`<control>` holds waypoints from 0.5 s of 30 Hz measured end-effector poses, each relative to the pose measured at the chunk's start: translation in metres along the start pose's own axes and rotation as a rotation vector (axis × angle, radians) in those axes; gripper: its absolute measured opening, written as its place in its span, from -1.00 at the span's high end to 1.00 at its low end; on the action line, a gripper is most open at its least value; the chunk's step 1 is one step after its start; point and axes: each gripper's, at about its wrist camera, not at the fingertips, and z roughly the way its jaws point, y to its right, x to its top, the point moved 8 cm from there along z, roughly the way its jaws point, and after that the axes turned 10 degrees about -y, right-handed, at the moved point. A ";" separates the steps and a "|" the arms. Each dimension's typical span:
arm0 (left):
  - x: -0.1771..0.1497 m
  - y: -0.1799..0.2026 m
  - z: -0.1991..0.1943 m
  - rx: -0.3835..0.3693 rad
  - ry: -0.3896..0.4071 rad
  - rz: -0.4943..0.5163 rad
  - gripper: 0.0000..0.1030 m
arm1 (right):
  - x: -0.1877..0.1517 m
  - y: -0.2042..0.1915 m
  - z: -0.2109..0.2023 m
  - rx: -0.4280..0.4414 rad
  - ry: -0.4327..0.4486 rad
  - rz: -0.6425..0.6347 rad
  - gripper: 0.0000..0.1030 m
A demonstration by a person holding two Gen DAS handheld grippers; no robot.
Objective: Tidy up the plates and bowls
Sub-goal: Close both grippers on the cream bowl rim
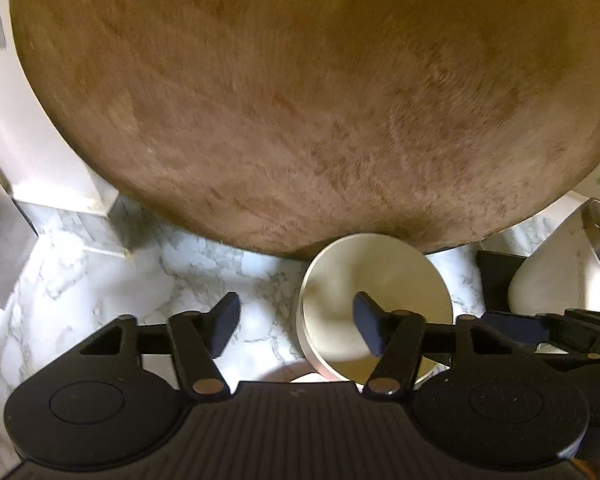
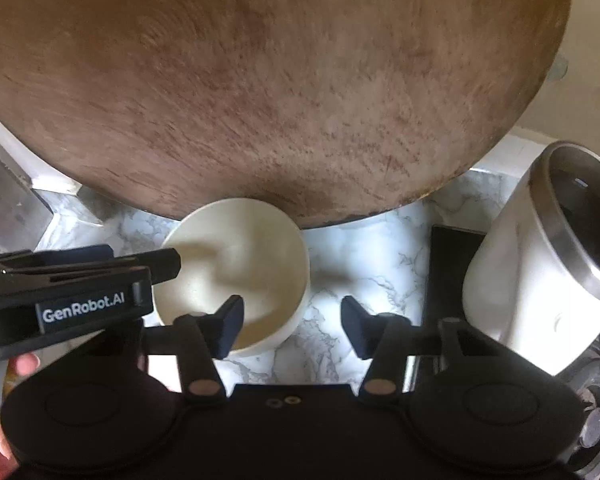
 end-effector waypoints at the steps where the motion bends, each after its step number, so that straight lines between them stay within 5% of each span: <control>1: -0.001 0.000 0.003 -0.005 -0.010 -0.009 0.00 | 0.000 0.000 0.003 0.000 -0.003 0.003 0.10; 3: -0.001 0.000 0.010 -0.023 -0.031 -0.014 0.33 | 0.000 0.000 0.007 0.001 -0.009 0.008 0.21; 8: -0.002 0.002 0.021 -0.020 -0.048 -0.008 0.38 | -0.001 0.004 0.013 0.014 -0.015 0.033 0.37; 15: -0.002 0.004 0.024 -0.025 -0.049 0.005 0.78 | -0.001 0.001 0.013 0.023 -0.018 0.021 0.65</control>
